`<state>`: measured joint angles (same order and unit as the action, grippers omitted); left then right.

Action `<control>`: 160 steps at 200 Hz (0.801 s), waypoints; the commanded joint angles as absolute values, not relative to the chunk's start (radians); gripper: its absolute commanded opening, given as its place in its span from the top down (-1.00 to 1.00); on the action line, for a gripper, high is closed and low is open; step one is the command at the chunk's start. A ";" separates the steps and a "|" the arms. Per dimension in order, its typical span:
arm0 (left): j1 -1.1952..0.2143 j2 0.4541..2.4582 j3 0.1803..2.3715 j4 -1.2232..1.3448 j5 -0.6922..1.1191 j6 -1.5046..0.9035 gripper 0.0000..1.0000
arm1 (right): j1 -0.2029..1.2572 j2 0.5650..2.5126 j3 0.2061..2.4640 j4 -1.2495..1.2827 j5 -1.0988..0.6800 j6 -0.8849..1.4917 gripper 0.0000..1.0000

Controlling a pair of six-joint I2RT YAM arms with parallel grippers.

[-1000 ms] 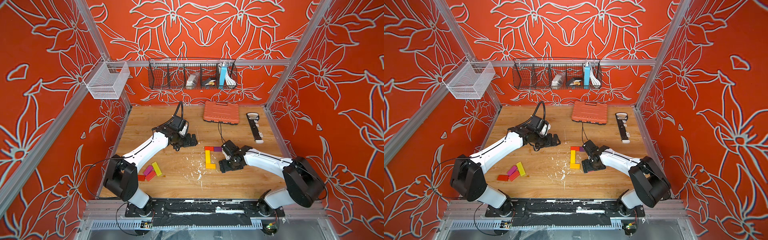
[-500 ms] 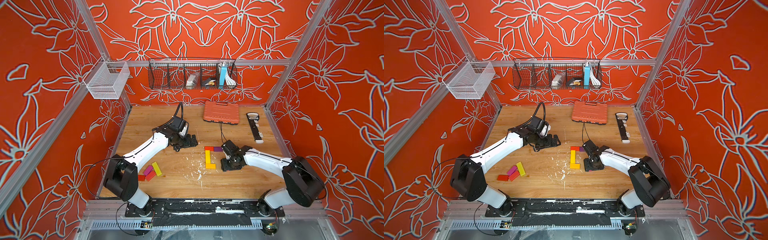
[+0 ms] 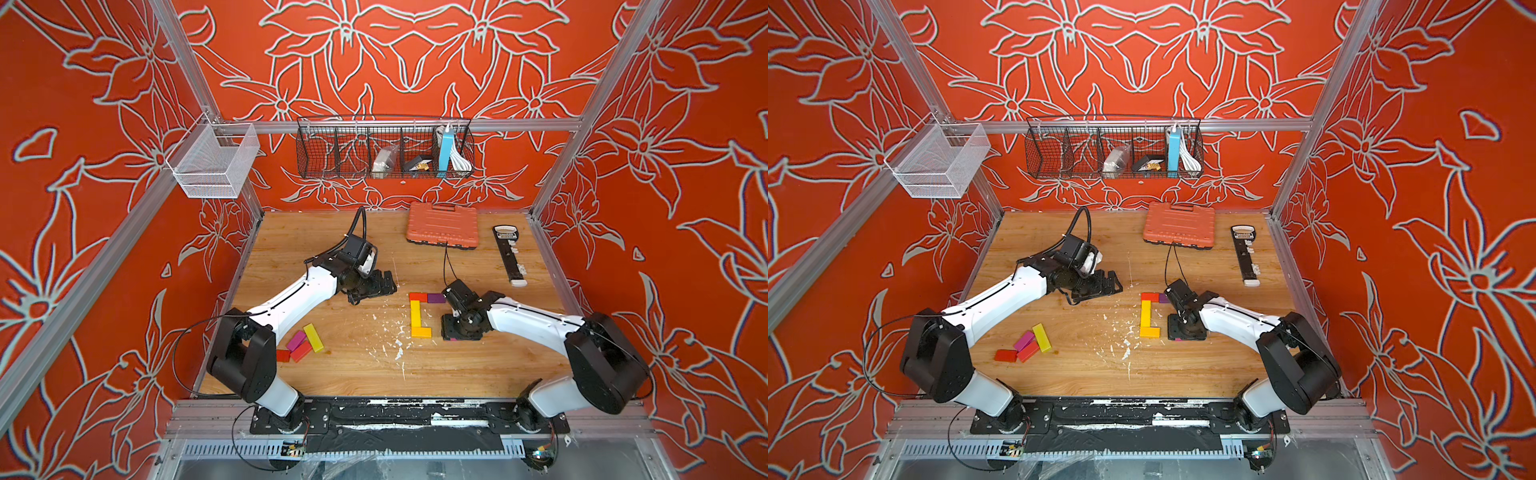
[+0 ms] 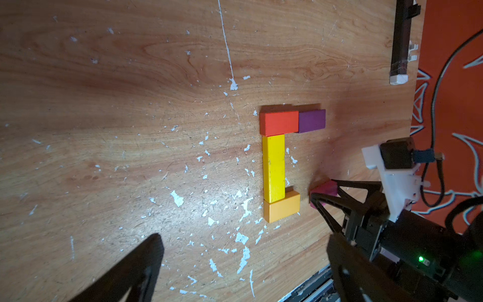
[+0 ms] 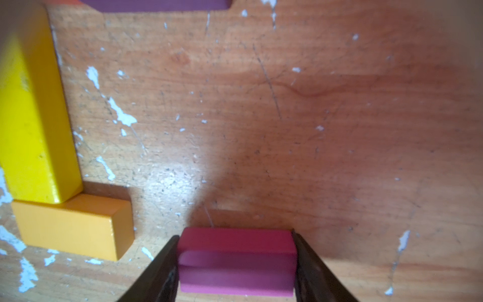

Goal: Assemble the letter c with building blocks
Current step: Assemble the building block at the center of the board.

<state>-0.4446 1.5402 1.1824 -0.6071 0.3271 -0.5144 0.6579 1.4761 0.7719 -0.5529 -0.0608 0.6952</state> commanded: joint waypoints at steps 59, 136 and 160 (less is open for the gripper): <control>-0.439 1.547 1.173 -0.586 0.348 -0.522 -0.97 | 0.667 1.490 0.809 -0.541 -0.060 0.713 -0.30; -0.439 1.554 1.170 -0.578 0.359 -0.527 -0.97 | 0.667 1.509 0.815 -0.535 -0.068 0.719 -0.56; -0.439 1.556 1.167 -0.577 0.363 -0.530 -0.97 | 0.667 1.485 0.812 -0.547 -0.069 0.734 -0.70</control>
<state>-0.4446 1.5436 1.1812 -0.5873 0.3462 -0.5228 0.6632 1.5002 0.7967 -0.5304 -0.0727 0.7185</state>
